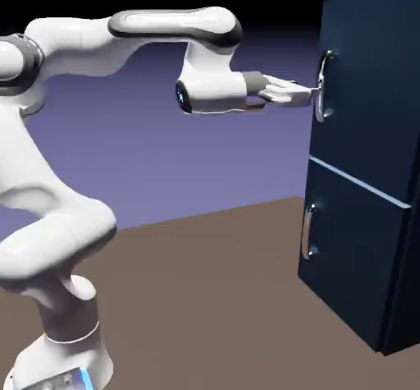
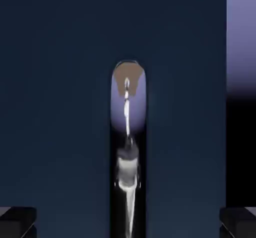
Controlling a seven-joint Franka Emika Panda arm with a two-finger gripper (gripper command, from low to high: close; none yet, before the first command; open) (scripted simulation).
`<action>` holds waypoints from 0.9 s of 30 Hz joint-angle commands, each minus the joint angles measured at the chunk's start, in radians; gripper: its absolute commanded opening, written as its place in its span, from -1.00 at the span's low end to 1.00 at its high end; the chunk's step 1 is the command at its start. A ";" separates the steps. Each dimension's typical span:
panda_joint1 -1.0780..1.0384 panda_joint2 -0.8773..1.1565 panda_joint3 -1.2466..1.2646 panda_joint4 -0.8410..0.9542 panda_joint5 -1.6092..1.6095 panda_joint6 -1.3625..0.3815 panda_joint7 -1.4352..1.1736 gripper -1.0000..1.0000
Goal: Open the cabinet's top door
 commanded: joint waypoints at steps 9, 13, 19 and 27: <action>-0.149 0.090 0.125 0.112 0.029 -0.008 -0.059 -1.00; -0.004 0.147 0.007 0.072 0.029 -0.027 -0.140 -1.00; 0.214 0.205 -0.182 0.035 0.030 -0.038 -0.239 -1.00; 0.504 0.248 -0.443 -0.002 0.028 -0.043 -0.346 -1.00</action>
